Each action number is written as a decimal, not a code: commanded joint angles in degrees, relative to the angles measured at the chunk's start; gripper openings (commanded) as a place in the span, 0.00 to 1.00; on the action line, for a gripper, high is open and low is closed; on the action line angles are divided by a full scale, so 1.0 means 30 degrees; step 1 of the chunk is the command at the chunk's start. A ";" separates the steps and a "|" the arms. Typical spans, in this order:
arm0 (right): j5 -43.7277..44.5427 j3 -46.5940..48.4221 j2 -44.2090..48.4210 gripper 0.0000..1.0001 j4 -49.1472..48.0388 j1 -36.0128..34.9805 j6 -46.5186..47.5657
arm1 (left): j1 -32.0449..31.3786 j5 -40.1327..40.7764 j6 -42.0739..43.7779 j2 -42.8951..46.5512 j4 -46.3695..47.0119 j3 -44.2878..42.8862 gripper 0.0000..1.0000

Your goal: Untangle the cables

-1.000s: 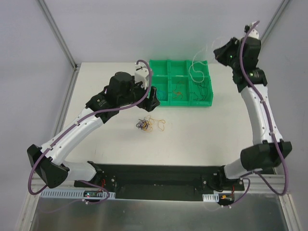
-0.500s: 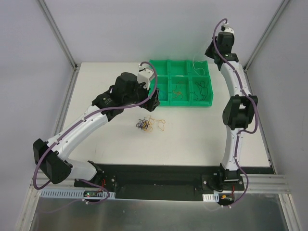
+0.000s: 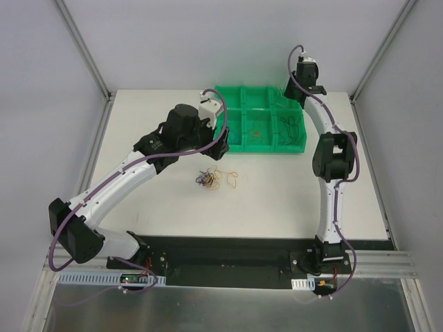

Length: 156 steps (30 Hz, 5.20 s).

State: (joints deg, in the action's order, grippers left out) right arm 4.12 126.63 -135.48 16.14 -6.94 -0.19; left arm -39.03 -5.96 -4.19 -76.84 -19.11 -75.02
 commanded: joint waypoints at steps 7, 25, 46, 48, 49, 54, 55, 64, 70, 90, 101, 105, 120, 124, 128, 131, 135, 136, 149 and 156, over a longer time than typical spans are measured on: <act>0.1204 0.0359 0.0217 0.34 0.1708 -0.0675 0.0384 | -0.0116 -0.0124 0.0194 0.0710 0.0512 0.0076 0.81; 0.1504 -0.6311 0.8298 0.68 0.4262 -0.2341 0.0124 | -0.0029 -0.0387 -0.0274 0.0593 0.0483 0.0018 0.80; -0.5591 -2.2374 1.2555 0.59 -0.6255 -1.0577 -0.5561 | 0.5447 -0.8642 -1.0463 -0.4707 0.2675 0.1304 0.62; -0.5302 -2.2259 1.2057 0.58 -0.6610 -1.0577 -0.5855 | 0.5858 -0.9672 -1.1490 -0.5147 0.3788 0.1948 0.61; -0.5125 -2.2229 1.1823 0.58 -0.6901 -1.0577 -0.6088 | 0.5918 -0.9849 -1.1727 -0.5323 0.4170 0.2241 0.63; -0.3606 -2.1848 1.0795 0.51 -0.7170 -1.1015 -0.7319 | 0.5977 -0.9707 -1.1643 -0.5559 0.4438 0.2420 0.65; -0.2643 -2.1819 1.0824 0.51 -0.6762 -1.1162 -0.7582 | 0.5977 -0.9385 -1.1439 -0.5530 0.4409 0.2420 0.65; 0.2640 -2.1234 0.9888 0.40 -0.4239 -1.2481 -0.8522 | 0.6094 -0.8796 -1.1348 -0.6057 0.4145 0.2390 0.65; 0.4192 -2.1028 0.9856 0.25 -0.3594 -1.3155 -0.7353 | 0.6065 -0.8064 -1.1320 -0.5707 0.4116 0.2596 0.67; 0.2549 -2.4634 1.4136 0.33 -0.4799 -1.1866 -0.6263 | 0.6065 -1.0963 -1.1643 -0.5588 0.5287 0.2421 0.67; 0.2788 -2.2993 1.2438 0.56 -0.4238 -1.1837 -0.7086 | 0.5860 -1.1082 -1.1613 -0.5588 0.5375 0.2420 0.61; 0.2787 -2.2202 1.1910 0.57 -0.4356 -1.2101 -0.7466 | 0.5802 -1.1081 -1.1554 -0.5588 0.5405 0.2449 0.61; 0.5187 -1.9885 0.9536 0.44 -0.1806 -1.3741 -1.1684 | 0.5772 -1.0291 -1.1350 -0.5383 0.5405 0.2683 0.57; 0.5978 -1.9798 0.9009 0.38 -0.1806 -1.3741 -1.1949 | 0.5597 -0.9677 -1.1320 -0.5413 0.5375 0.2859 0.57; 0.7061 -1.9738 0.8803 0.20 -0.1572 -1.3771 -1.1862 | 0.5071 -0.7514 -1.1086 -0.5413 0.4471 0.2889 0.60; 0.7706 -2.0380 0.9473 0.01 -0.1630 -1.3771 -1.1396 | 0.4397 -0.4877 -1.0998 -0.5617 0.3065 0.2802 0.61; 0.8031 -2.2634 1.2543 0.01 -0.3151 -1.3771 -0.9816 | 0.3286 -0.2646 -1.0734 -0.6406 0.1568 0.2391 0.58; 0.7886 -2.3103 1.2988 0.01 -0.3589 -1.3829 -0.9434 | 0.2905 -0.2441 -1.0676 -0.6612 0.1422 0.2391 0.58; 1.0516 -2.4839 2.4849 0.00 -0.0614 -1.2778 -0.5185 | 0.1671 -0.1736 -1.0411 -1.0071 0.0365 0.2010 0.45; 1.0961 -2.3287 3.0125 0.01 0.2965 -0.8123 -0.2753 | 0.1671 -0.0741 -0.9564 -0.9895 0.0249 0.1689 0.46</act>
State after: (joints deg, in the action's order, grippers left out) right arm 33.61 52.53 -51.59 16.97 -37.01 -14.68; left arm -34.06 -11.94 -36.03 -107.26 -16.32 -68.12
